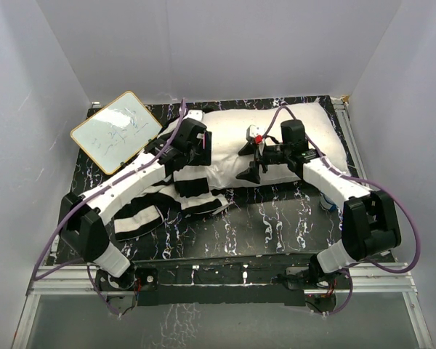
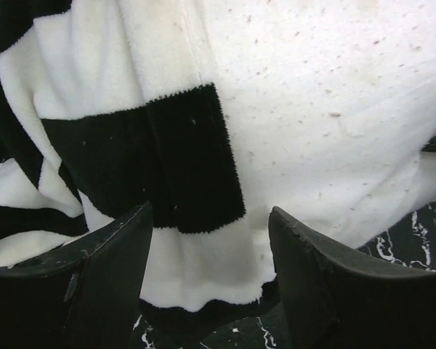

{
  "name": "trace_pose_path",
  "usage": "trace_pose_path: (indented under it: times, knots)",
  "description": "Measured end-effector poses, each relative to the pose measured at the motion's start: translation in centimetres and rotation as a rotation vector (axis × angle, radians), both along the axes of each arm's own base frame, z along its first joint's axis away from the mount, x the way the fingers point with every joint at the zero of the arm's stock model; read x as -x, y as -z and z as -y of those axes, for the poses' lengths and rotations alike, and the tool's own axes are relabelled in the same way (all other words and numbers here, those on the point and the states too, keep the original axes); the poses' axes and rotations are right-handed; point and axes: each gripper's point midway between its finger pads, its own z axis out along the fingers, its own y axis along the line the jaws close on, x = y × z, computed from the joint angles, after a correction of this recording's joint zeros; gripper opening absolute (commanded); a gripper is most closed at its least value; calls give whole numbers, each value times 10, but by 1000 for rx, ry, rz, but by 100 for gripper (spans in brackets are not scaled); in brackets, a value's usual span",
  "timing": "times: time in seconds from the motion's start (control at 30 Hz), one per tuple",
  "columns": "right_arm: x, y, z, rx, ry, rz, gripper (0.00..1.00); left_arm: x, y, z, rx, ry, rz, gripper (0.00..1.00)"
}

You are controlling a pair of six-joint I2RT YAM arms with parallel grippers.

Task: Put the pillow into the pillowcase
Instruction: Stuff the pillow into the pillowcase.

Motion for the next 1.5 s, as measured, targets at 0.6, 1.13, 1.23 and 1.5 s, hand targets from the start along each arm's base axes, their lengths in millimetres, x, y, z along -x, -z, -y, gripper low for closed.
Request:
trace_pose_path:
  times: [0.6, 1.13, 1.23, 1.5]
  knots:
    - [-34, 30, -37, 102, 237, 128, 8, -2, 8, 20, 39, 118, -92, 0]
    - [40, 34, -53, 52, -205, 23, 62, 61, 41, 27, 271, 230, -160, 79]
    - [34, 14, -41, 56, -232, 37, 78, 74, 8, 15, 312, 249, -65, 92]
    - [-16, -88, -42, 14, -129, 71, 98, 65, -95, -20, 373, 241, 235, 97]
